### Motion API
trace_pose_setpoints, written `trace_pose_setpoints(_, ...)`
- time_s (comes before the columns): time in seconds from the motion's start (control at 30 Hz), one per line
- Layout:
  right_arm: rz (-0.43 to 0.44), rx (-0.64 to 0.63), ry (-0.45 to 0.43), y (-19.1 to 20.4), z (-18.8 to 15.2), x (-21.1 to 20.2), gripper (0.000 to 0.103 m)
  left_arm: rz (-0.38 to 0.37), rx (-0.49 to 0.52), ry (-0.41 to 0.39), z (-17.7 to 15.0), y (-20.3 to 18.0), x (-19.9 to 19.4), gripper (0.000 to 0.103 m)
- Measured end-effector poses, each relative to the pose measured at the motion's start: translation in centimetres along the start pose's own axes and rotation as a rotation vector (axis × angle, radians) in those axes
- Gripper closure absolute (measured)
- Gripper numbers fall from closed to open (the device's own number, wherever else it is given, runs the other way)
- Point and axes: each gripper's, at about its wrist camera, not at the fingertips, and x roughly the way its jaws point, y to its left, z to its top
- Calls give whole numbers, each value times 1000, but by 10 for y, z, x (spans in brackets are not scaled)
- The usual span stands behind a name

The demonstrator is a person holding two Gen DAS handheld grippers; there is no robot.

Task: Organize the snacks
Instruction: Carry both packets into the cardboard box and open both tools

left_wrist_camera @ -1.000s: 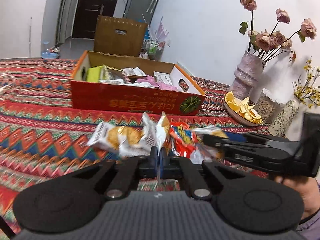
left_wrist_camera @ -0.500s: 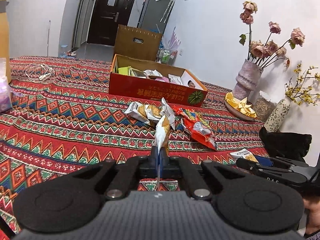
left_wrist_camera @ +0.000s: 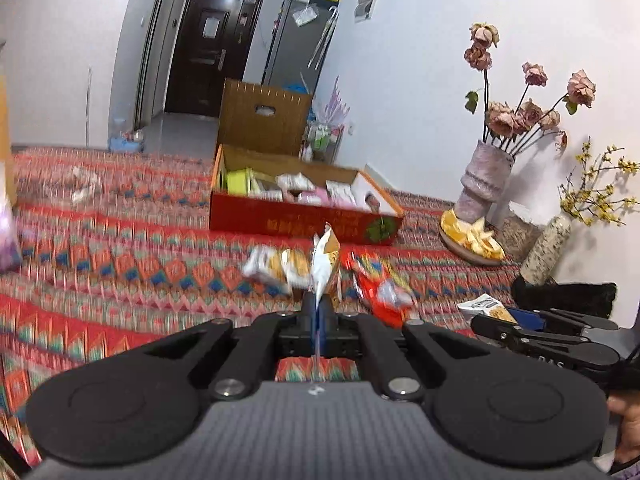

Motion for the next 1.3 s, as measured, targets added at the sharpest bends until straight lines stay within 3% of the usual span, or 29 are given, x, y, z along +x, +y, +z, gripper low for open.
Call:
trace_pose_setpoints(0.27,56,-38,-69,-23,69,50,63,13,65,-61,68,4,64,101)
trace_pose_setpoints(0.53,68,-14,-65,-58,136,167,63,-61,38,-29,133,-1,185,101)
trace_pose_setpoints(0.7,-3,3,13,-82,143,257,63,-93,4,40,140,-13,273,101)
trace_pose_setpoints(0.9,-81,-14,61,-96,122,303,62,-114,-70,124,116,-13,344,99)
trace_pose_setpoints(1.0,-64,-43,65,-95,122,303,54,-90,-50,180,103,-9,356,98)
trace_pose_setpoints(1.03,-59,-42,63,-94,123,301,41,-95,-54,193,101,-7,357,98)
trace_pose_setpoints(1.07,-57,-40,59,-94,124,300,38,-102,-55,200,101,-7,358,98)
trace_pose_setpoints(1.23,-61,-38,52,-95,129,295,38,-100,-41,158,107,-7,347,97)
trace_pose_setpoints(1.3,-64,-40,51,-94,132,294,38,-57,-34,139,111,-8,338,97)
